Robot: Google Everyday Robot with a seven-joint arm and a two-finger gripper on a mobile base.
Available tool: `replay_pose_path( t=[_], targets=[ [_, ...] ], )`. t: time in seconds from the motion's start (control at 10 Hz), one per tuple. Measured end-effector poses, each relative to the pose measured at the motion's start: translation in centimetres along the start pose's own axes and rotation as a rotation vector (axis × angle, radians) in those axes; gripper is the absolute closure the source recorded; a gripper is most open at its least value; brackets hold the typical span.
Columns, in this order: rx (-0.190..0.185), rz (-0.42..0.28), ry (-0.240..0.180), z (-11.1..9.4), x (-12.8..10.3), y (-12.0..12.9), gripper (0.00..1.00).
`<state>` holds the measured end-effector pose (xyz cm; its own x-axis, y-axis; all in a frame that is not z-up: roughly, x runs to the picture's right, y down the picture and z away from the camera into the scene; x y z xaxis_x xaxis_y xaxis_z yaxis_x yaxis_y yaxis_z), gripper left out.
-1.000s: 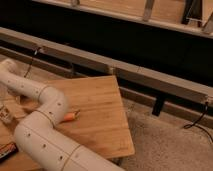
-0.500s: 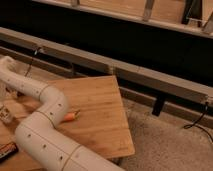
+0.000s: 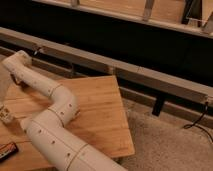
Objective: Push the ceramic bowl across the table
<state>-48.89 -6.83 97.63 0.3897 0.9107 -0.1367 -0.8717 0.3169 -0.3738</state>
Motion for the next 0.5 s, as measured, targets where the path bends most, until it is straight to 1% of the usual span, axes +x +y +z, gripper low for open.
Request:
replay_pose_path(
  t=[0.1, 0.2, 0.3, 0.4, 0.5],
  targets=[
    [0.049, -0.009, 0.025, 0.3, 0.9, -2.2, 0.35],
    [0.074, -0.010, 0.032, 0.2, 1.1, -3.2, 0.35],
    [0.103, -0.007, 0.029, -0.1, 1.1, -4.3, 0.35],
    [0.130, -0.002, 0.009, -0.9, 0.5, -5.0, 0.35],
    [0.149, -0.001, -0.030, -2.4, -0.6, -5.3, 0.35]
  ],
)
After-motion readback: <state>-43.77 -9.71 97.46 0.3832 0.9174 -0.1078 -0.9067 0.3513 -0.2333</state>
